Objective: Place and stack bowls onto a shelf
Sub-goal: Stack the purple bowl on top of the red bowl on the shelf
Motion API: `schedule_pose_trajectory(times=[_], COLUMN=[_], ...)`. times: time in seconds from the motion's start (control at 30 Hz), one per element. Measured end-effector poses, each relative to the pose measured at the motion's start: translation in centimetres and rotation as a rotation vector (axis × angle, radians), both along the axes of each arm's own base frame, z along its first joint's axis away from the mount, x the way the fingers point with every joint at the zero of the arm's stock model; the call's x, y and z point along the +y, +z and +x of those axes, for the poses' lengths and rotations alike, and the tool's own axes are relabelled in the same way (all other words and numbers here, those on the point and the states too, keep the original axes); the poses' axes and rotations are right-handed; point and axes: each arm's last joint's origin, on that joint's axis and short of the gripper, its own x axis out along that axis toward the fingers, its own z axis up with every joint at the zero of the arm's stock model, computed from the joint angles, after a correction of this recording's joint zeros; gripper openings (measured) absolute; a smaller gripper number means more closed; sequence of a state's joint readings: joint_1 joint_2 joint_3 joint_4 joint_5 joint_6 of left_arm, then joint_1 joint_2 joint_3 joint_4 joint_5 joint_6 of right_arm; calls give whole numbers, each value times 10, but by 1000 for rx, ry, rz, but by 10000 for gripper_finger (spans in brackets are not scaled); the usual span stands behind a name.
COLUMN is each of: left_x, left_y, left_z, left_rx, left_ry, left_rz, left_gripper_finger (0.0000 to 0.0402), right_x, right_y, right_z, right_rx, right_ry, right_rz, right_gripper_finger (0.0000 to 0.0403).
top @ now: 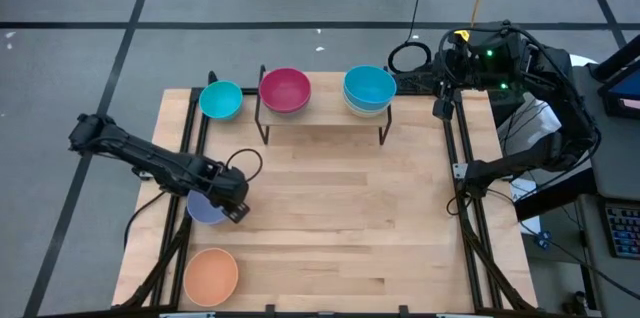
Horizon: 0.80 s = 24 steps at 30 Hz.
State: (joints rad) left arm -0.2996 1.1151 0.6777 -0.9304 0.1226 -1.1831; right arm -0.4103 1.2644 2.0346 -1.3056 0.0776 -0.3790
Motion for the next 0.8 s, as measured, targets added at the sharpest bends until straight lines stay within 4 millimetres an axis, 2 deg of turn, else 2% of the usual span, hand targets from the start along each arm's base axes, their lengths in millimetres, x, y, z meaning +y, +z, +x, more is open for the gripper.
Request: schedule_pose_trajectory(times=[0.37,0.47,0.6,0.7,0.8], left_x=[-3,-3,-3,-3,-3], left_y=[-18,-19,-18,-17,-7], left_z=[9,10,8,8,8], left_rx=[98,108,116,124,154], left_ry=[-69,-54,-51,-55,-96], left_rz=[49,50,68,66,72], left_gripper_finger=[126,96,20,16,9], right_x=[0,0,-1,-1,-1], right_y=[0,0,2,3,3], right_z=[0,0,1,2,2], right_rx=[0,-4,-21,-30,-36], right_ry=[0,0,1,1,1], right_rz=[-1,-2,-11,-15,-19], right_gripper_finger=[118,118,118,118,118])
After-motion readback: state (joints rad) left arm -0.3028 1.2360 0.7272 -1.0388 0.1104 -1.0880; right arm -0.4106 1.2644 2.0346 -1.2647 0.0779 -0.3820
